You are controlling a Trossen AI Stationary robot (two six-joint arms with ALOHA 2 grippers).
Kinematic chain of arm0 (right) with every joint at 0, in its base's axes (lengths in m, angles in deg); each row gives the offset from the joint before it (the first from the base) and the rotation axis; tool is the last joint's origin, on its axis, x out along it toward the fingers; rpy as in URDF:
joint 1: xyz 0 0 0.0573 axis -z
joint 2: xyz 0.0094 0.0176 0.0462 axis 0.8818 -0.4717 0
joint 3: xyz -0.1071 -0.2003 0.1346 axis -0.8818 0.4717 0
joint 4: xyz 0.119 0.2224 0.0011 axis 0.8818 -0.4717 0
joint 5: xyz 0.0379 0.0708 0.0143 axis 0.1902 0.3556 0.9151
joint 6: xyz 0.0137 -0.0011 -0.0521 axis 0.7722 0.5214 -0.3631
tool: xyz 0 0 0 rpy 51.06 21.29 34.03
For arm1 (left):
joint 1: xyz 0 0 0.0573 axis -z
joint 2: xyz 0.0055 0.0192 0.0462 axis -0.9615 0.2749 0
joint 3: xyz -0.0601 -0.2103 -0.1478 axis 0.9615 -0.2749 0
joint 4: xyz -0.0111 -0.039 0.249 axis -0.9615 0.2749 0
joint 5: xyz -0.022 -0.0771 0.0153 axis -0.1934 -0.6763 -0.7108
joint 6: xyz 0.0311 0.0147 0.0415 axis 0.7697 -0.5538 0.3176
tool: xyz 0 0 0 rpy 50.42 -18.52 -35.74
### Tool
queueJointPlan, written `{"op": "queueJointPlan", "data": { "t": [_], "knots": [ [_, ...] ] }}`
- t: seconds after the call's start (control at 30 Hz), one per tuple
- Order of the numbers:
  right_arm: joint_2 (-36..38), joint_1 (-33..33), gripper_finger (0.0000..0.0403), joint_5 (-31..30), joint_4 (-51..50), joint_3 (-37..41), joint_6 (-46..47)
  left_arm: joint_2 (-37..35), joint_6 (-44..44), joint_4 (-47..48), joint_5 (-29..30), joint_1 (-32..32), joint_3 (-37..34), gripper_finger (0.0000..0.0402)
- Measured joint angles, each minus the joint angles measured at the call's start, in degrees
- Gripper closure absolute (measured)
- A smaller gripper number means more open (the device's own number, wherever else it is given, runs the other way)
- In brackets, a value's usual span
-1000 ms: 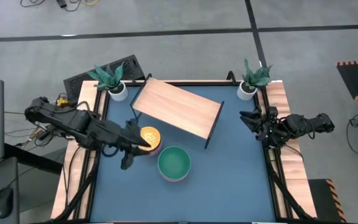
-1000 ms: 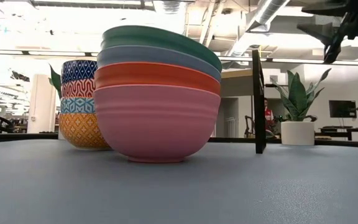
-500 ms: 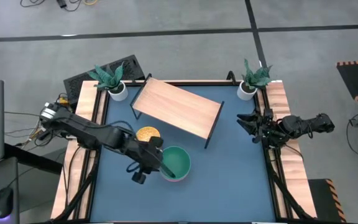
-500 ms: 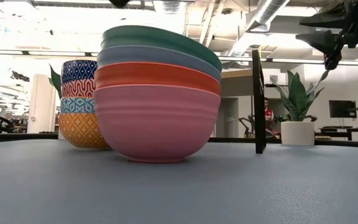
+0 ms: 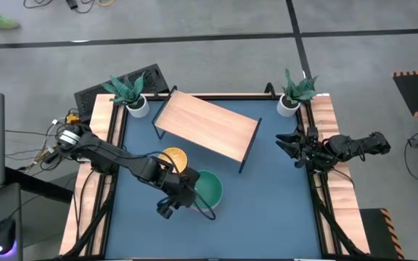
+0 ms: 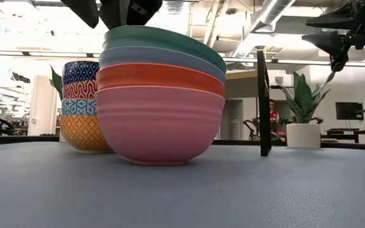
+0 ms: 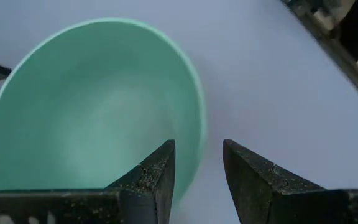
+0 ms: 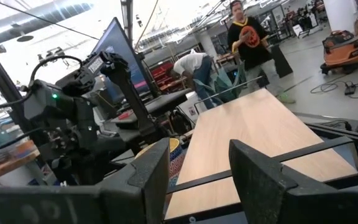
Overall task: Place and stack bowls onto a shelf
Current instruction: Put the green bowl on the shelf
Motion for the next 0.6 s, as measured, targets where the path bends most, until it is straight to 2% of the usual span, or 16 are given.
{"op": "queueJointPlan", "data": {
  "t": [0.2, 0.37, 0.6],
  "knots": [
    [0.02, 0.02, 0.0212, 0.02, 0.02, 0.0, 0.0, 0.01, 0.08, 0.7, -0.15, -1.7, 0.0, 0.0281],
    [0.0, 0.0, 0.0212, 0.02, 0.04, 0.0, 0.0, 0.01, 0.35, 0.99, -2.66, -2.56, -0.33, 0.0281],
    [0.0, 0.0, 0.0212, 0.02, 0.07, 0.0, 0.0, 0.02, 4.51, 2.16, -3.15, -2.57, -0.34, 0.0291]
  ]
}}
